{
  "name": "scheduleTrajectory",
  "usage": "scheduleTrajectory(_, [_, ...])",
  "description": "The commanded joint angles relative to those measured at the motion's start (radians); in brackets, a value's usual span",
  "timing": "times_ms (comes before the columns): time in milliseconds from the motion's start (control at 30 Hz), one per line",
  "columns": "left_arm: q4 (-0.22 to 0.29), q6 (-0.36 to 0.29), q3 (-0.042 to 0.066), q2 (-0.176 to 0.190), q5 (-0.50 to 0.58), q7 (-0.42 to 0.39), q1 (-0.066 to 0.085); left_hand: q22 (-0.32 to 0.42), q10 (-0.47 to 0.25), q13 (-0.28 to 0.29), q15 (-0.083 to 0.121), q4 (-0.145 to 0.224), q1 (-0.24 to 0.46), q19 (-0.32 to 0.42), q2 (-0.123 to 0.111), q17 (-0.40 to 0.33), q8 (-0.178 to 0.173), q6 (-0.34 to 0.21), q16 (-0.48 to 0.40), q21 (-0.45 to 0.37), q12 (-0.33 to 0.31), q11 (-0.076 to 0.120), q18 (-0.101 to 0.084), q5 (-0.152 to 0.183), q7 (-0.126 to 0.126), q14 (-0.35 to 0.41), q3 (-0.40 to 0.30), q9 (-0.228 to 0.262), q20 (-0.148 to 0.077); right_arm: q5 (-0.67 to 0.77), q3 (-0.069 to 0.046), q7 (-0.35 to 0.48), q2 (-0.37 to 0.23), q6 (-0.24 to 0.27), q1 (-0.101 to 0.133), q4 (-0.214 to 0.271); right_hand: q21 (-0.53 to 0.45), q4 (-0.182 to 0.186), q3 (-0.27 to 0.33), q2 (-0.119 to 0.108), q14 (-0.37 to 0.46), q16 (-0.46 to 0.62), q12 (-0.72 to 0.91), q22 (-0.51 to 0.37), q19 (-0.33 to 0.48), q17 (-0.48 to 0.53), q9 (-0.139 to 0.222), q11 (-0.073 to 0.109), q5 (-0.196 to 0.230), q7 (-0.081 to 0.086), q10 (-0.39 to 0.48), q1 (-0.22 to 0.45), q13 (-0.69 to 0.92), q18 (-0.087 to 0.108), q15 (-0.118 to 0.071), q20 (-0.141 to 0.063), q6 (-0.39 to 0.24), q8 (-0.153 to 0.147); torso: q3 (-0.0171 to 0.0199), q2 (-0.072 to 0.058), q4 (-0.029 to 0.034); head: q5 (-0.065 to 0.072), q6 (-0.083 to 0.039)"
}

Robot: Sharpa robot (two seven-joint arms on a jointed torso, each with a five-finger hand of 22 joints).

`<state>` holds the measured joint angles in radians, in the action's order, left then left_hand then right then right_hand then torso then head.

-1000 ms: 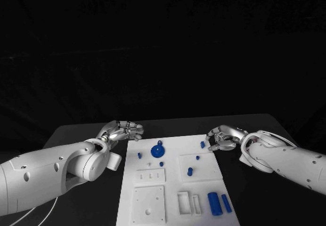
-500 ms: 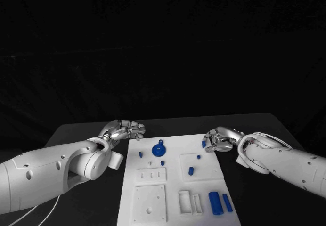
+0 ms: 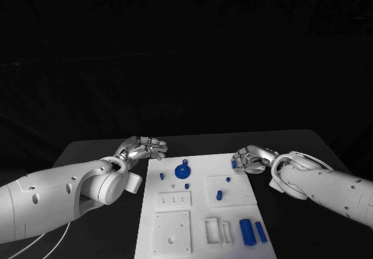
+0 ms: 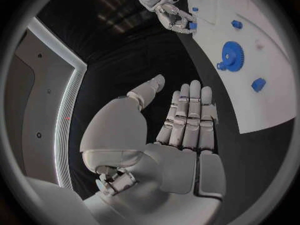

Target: Assemble the parts on the task board

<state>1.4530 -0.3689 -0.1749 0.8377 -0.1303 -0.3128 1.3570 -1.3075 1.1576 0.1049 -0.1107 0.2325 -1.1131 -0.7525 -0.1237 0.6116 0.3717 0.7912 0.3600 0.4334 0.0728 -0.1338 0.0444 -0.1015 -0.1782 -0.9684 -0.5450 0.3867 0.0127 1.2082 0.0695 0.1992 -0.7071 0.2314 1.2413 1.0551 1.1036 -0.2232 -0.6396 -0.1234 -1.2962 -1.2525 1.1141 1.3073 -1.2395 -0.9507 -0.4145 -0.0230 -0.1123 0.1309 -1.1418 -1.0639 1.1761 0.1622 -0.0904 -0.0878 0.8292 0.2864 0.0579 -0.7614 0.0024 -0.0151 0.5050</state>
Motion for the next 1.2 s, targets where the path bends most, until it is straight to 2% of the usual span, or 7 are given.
scheduleTrajectory(33, [0.002, 0.013, 0.001, -0.003, 0.006, -0.011, 0.0, -0.019, 0.003, -0.001, -0.001, -0.001, 0.008, 0.009, 0.0, 0.001, -0.005, 0.003, -0.006, 0.006, -0.004, -0.004, 0.02, -0.002, -0.006, -0.008, -0.004, 0.001, -0.001, 0.001, 0.001, 0.006, 0.002, -0.017, -0.003, 0.001, -0.001, 0.002, -0.011, 0.005, -0.003, 0.006, -0.001, 0.017, 0.0, -0.002, 0.001, 0.006, 0.004, -0.001, 0.004, -0.009, -0.001, 0.1, -0.003, 0.003, 0.01, 0.008, 0.0002, 0.0, 0.0006, 0.0, 0.0])
scheduleTrajectory(567, [0.001, 0.013, 0.001, -0.003, 0.006, -0.01, 0.0, -0.019, 0.003, -0.001, -0.002, 0.0, 0.008, 0.009, 0.0, 0.002, -0.005, 0.003, -0.007, 0.006, -0.004, -0.005, 0.019, -0.002, -0.006, -0.008, -0.004, 0.002, -0.001, 0.004, 0.001, -0.001, 0.003, -0.01, -0.003, 0.005, 0.003, 0.007, -0.025, 0.002, -0.005, 0.005, 0.001, 0.018, -0.002, -0.006, -0.002, 0.006, 0.012, 0.0, 0.002, -0.003, 0.0, 0.1, -0.002, 0.002, 0.034, 0.019, 0.0, 0.001, -0.0003, -0.002, 0.001])
scheduleTrajectory(733, [0.001, 0.012, 0.001, -0.003, 0.006, -0.009, 0.0, -0.019, 0.003, -0.001, -0.002, 0.0, 0.008, 0.009, -0.001, 0.002, -0.005, 0.003, -0.007, 0.006, -0.004, -0.005, 0.019, -0.002, -0.006, -0.008, -0.004, 0.002, -0.001, 0.005, 0.001, -0.003, 0.004, -0.005, -0.003, 0.006, 0.005, 0.009, -0.036, 0.007, -0.005, 0.005, 0.002, 0.018, -0.002, -0.009, -0.005, 0.004, 0.028, 0.002, 0.001, -0.004, 0.0, 0.1, -0.001, 0.001, 0.058, 0.029, 0.0, 0.001, 0.0001, -0.001, 0.002])
scheduleTrajectory(833, [0.001, 0.012, 0.001, -0.003, 0.006, -0.009, 0.0, -0.019, 0.003, -0.001, -0.002, 0.0, 0.007, 0.009, -0.001, 0.002, -0.005, 0.003, -0.007, 0.006, -0.004, -0.005, 0.019, -0.002, -0.006, -0.008, -0.004, 0.002, -0.001, 0.005, 0.001, -0.004, 0.004, -0.001, -0.003, 0.007, 0.005, 0.012, -0.051, 0.01, -0.006, 0.006, 0.003, 0.018, -0.002, -0.01, -0.007, 0.004, 0.053, 0.001, 0.001, -0.009, -0.001, 0.1, -0.001, 0.001, 0.073, 0.034, 0.0002, 0.001, -0.0002, -0.001, 0.002])
scheduleTrajectory(1200, [0.002, 0.012, 0.001, -0.002, 0.006, -0.009, 0.0, -0.019, 0.003, -0.001, -0.002, 0.0, 0.007, 0.009, 0.0, 0.003, -0.005, 0.003, -0.008, 0.007, -0.004, -0.005, 0.019, -0.002, -0.006, -0.008, -0.004, 0.002, -0.001, 0.005, 0.001, -0.005, 0.003, 0.015, -0.003, 0.012, 0.007, 0.022, -0.076, 0.011, -0.006, 0.007, 0.003, 0.017, -0.003, -0.013, -0.008, 0.009, 0.06, -0.004, -0.001, -0.01, -0.001, 0.1, -0.005, 0.001, 0.092, 0.04, 0.0004, 0.0, -0.0004, -0.001, 0.004])
